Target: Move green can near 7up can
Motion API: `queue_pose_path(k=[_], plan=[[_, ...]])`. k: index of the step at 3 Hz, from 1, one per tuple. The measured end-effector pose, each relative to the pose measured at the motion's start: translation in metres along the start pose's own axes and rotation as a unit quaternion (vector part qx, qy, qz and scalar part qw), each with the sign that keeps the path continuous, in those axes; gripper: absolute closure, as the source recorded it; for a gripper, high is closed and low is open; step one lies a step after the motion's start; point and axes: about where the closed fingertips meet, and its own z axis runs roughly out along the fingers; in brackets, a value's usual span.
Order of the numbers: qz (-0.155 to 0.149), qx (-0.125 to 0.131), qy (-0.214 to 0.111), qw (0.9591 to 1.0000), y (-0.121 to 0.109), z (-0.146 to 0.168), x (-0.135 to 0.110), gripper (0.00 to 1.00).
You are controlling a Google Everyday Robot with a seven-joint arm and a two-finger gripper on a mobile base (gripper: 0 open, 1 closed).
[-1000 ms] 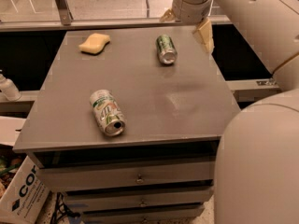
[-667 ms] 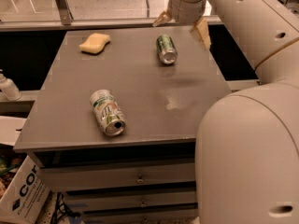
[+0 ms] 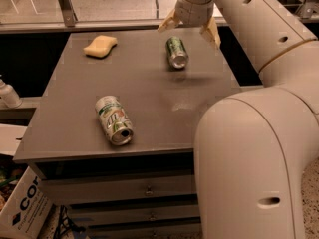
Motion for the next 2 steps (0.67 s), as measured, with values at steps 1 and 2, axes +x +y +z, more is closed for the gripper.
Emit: queue_pose_path(k=[1,2], plan=[[-0.033,0.026,0.035,0.9985,-0.002,-0.008,0.003,0.0],[-0.089,0.05,0.059,0.993,0.0,0.006,-0.006,0.0]])
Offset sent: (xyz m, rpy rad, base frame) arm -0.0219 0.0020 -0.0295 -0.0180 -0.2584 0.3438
